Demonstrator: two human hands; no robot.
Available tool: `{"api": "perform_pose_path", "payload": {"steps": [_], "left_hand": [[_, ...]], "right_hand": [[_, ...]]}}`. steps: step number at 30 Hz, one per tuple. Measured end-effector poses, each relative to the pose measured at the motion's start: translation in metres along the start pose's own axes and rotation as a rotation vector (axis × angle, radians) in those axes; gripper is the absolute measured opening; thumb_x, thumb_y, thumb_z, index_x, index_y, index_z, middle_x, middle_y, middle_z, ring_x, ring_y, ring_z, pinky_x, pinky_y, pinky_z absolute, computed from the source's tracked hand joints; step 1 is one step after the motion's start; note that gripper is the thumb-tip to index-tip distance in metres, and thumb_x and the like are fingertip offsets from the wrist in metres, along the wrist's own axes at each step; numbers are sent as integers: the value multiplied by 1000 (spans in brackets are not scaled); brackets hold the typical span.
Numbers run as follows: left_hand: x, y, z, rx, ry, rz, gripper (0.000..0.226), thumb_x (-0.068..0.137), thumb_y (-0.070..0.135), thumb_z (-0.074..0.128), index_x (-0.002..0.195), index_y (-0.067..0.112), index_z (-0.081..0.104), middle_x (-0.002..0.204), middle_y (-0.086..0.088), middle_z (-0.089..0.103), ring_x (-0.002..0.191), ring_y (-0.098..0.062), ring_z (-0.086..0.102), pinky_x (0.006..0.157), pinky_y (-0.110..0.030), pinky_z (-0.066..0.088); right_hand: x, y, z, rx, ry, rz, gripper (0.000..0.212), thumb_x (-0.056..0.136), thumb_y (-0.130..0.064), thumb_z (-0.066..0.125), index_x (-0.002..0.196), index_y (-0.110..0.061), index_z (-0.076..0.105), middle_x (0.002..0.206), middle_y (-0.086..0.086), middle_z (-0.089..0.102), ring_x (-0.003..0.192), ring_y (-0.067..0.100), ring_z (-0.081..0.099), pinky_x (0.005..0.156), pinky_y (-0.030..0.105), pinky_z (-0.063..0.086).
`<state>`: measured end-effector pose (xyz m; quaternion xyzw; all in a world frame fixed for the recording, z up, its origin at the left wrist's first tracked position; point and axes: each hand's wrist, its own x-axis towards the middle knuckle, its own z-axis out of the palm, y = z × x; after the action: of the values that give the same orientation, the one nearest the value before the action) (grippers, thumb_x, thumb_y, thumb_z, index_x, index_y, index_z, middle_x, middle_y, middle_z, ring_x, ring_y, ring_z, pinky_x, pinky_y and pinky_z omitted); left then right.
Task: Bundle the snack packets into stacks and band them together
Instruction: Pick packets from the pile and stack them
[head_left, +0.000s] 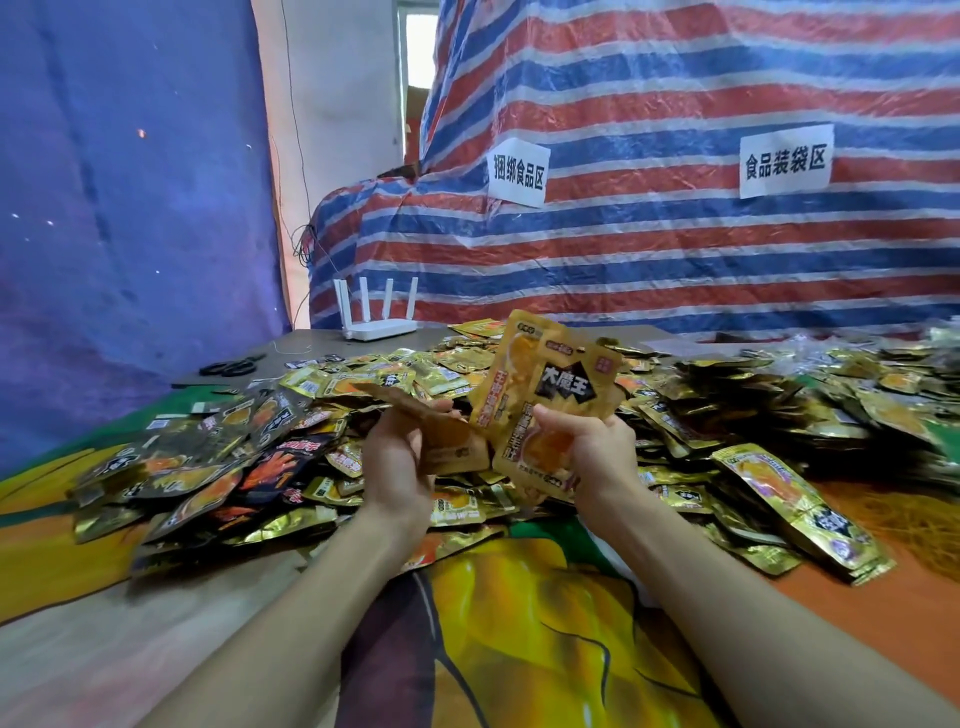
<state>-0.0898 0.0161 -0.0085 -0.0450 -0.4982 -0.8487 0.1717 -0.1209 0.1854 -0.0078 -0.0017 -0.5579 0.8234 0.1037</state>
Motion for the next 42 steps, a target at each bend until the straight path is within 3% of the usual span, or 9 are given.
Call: {"api": "perform_pose_path", "payload": {"steps": [5,13,15,18,21,27,34,39,42], "left_hand": [[-9,-17,15,464,-15,50,8,100,19,53,96,21,59,90,-2,71,83,-14,70,59,-20,51],[-11,-17,15,564,-79,33,76,89,6,70,143,21,20,110,1,61,96,-10,63,63,-25,60],[-12,-19,17,655,-120,58,67,88,7,70,141,17,31,105,5,62,92,-6,62,62,-18,56],[-17,-18,20,689,-161,101,50,86,20,64,131,27,45,107,2,66,100,-17,65,80,-34,58],[-20,-17,21,676,-177,101,41,77,31,60,116,37,46,108,1,65,102,-20,64,85,-39,57],[-21,-19,16,601,-74,159,99,68,14,91,143,28,28,113,8,55,99,-4,63,75,-14,53],[-22,-22,16,709,-51,125,81,57,33,97,117,18,45,105,0,69,99,-19,68,89,-44,56],[-23,-25,18,614,-66,177,86,61,23,96,113,26,27,113,-2,62,104,-14,66,91,-34,54],[-25,-27,21,444,-111,120,88,60,12,93,121,22,31,116,-7,63,106,-18,67,90,-33,55]], "right_hand": [[-10,8,13,-47,-126,-3,15,79,0,73,88,-11,68,75,6,76,64,22,75,52,34,60],[-16,6,16,-69,-192,-130,7,81,3,58,83,-2,61,72,17,61,63,29,62,54,33,53],[-17,8,18,-97,-199,-163,7,78,-1,55,73,-4,58,64,11,56,59,23,57,53,30,46],[-21,12,21,-173,-233,-191,24,74,-15,46,52,-16,56,54,0,54,54,14,52,48,26,41],[-23,19,23,-205,-301,-240,40,73,-30,41,70,1,67,78,26,65,76,29,62,68,39,51],[-23,22,22,-95,-247,-341,50,95,-49,37,103,-17,75,98,12,78,94,30,75,82,46,60],[-29,22,23,-175,-229,-370,51,91,-50,48,105,-8,73,99,14,76,96,33,73,92,56,56],[-30,17,24,-71,-121,-397,63,84,-54,54,100,7,60,103,35,64,92,44,66,81,56,55],[-30,16,22,-59,-145,-404,67,83,-61,49,97,1,68,95,27,72,90,42,70,78,49,57]]}}
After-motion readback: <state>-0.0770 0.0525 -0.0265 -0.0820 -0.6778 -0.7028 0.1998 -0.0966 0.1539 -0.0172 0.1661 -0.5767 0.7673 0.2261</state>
